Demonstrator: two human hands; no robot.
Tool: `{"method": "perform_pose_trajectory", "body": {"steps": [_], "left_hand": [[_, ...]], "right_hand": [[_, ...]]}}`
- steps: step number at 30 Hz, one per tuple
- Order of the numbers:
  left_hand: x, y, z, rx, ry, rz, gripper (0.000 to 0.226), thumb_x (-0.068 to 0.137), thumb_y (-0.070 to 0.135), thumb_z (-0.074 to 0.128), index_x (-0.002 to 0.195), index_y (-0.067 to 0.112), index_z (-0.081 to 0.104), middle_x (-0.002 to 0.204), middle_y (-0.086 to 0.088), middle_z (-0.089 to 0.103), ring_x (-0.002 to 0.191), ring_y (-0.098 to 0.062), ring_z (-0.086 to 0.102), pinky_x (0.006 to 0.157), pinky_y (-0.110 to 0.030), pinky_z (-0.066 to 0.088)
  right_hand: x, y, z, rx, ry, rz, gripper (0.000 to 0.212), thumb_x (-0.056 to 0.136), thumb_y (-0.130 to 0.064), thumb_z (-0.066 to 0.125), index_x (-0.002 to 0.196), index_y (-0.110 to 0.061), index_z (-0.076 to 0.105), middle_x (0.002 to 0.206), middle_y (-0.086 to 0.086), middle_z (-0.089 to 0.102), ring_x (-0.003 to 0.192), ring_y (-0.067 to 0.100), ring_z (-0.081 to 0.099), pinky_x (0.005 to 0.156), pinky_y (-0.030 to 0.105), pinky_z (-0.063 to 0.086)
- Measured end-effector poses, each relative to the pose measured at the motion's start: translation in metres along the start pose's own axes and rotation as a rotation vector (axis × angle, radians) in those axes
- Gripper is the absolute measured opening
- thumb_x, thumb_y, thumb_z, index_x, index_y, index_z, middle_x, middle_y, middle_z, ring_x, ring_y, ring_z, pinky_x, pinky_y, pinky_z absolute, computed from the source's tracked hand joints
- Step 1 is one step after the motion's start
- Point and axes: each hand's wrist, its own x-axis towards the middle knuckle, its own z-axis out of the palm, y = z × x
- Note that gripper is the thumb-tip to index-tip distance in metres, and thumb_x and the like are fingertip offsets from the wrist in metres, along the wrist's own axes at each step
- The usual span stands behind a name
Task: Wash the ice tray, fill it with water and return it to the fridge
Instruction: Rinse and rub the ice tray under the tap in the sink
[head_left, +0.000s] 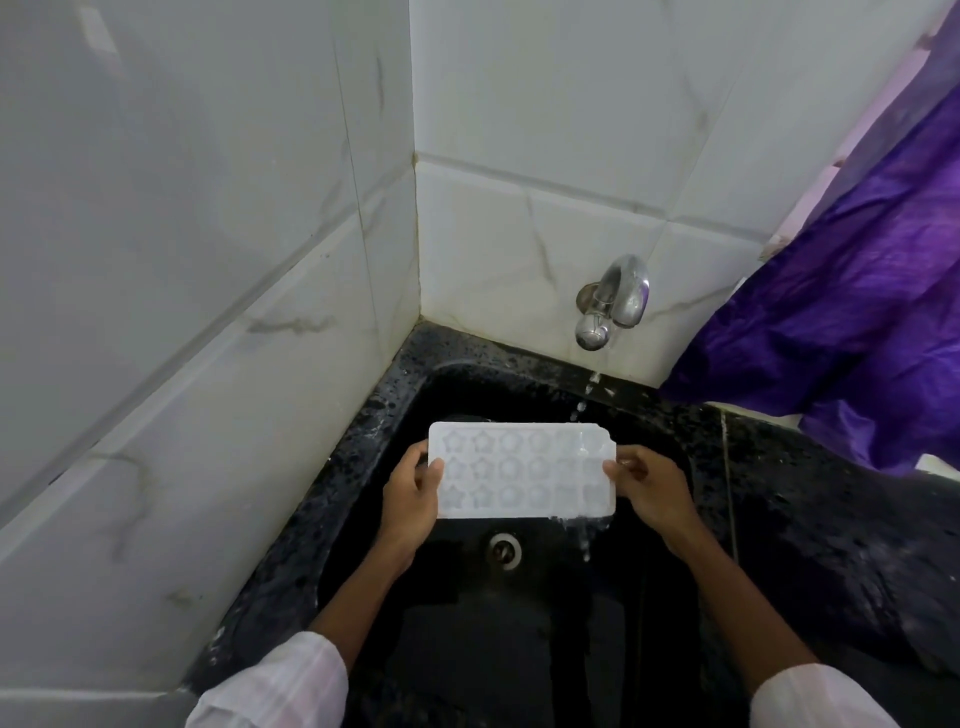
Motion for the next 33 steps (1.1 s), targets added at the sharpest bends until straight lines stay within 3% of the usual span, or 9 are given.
{"method": "perform_pose_trajectory", "body": {"steps": [4,8,13,16,19,23,27,30,33], "left_hand": [[0.001,-0.001,-0.011,0.137,0.034,0.196,0.017,0.095,0.006,0.064,0.108,0.014,0.070,0.099,0.011,0.074,0.095,0.001,0.070,0.088,-0.027,0.057],[0.004,0.009,-0.014,0.192,0.052,0.309,0.017,0.093,0.006,0.067,0.108,0.012,0.073,0.096,0.014,0.074,0.092,0.006,0.070,0.087,-0.019,0.055],[0.002,0.016,-0.015,0.245,0.135,0.468,0.011,0.093,0.009,0.067,0.103,0.011,0.073,0.091,0.019,0.070,0.088,0.011,0.066,0.083,-0.014,0.053],[-0.001,0.017,-0.014,0.275,0.133,0.515,0.018,0.093,0.008,0.067,0.110,0.009,0.073,0.099,0.009,0.076,0.090,0.003,0.070,0.085,-0.022,0.056],[-0.008,0.018,-0.011,0.274,0.223,0.596,0.017,0.095,0.006,0.065,0.110,0.009,0.073,0.100,0.005,0.076,0.089,-0.004,0.070,0.080,-0.020,0.054],[-0.001,0.016,-0.012,0.276,0.118,0.505,0.020,0.094,0.005,0.065,0.112,0.012,0.073,0.102,0.010,0.075,0.094,-0.002,0.071,0.088,-0.028,0.058],[-0.007,0.018,-0.012,0.307,0.206,0.565,0.016,0.095,0.005,0.065,0.107,0.011,0.072,0.098,0.007,0.075,0.089,-0.004,0.070,0.080,-0.019,0.053],[-0.001,0.014,-0.013,0.305,0.107,0.470,0.019,0.093,0.003,0.065,0.108,0.012,0.073,0.099,0.009,0.075,0.092,-0.008,0.072,0.083,-0.017,0.054],[-0.005,0.017,-0.013,0.313,0.140,0.513,0.017,0.094,0.004,0.065,0.106,0.013,0.073,0.098,0.012,0.073,0.092,0.004,0.069,0.084,-0.013,0.052]], "right_hand": [[-0.017,0.007,-0.003,-0.028,0.160,-0.194,0.009,0.086,-0.012,0.072,0.090,-0.020,0.069,0.087,-0.013,0.071,0.081,-0.005,0.066,0.074,0.009,0.050],[-0.023,0.010,-0.006,-0.095,0.158,-0.217,0.013,0.085,-0.011,0.074,0.088,-0.023,0.069,0.079,-0.017,0.069,0.077,-0.012,0.063,0.070,0.003,0.044],[-0.030,0.004,-0.010,-0.148,0.332,-0.365,0.010,0.087,-0.010,0.071,0.096,-0.014,0.072,0.083,-0.012,0.069,0.081,-0.003,0.063,0.073,0.002,0.041],[-0.031,0.004,-0.009,-0.145,0.274,-0.335,0.012,0.085,-0.006,0.072,0.095,-0.013,0.073,0.079,-0.009,0.070,0.075,0.003,0.066,0.072,0.001,0.041],[-0.039,0.000,-0.008,-0.147,0.396,-0.457,0.014,0.087,-0.003,0.069,0.098,-0.010,0.073,0.088,-0.006,0.072,0.079,0.003,0.064,0.075,0.002,0.041],[-0.037,0.002,-0.006,-0.144,0.296,-0.381,0.012,0.087,-0.001,0.068,0.092,-0.011,0.072,0.078,-0.005,0.070,0.072,0.007,0.066,0.069,0.000,0.039],[-0.040,-0.001,-0.004,-0.145,0.409,-0.457,0.015,0.089,-0.002,0.066,0.101,-0.009,0.072,0.094,-0.006,0.072,0.083,0.002,0.065,0.080,0.004,0.042],[-0.036,0.001,-0.004,-0.157,0.322,-0.381,0.013,0.089,-0.001,0.066,0.097,-0.009,0.071,0.084,-0.002,0.072,0.076,0.008,0.067,0.072,0.005,0.044],[-0.039,0.003,-0.002,-0.166,0.382,-0.410,0.013,0.089,-0.001,0.066,0.099,-0.007,0.072,0.087,0.000,0.073,0.078,0.005,0.065,0.075,0.008,0.046]]}}
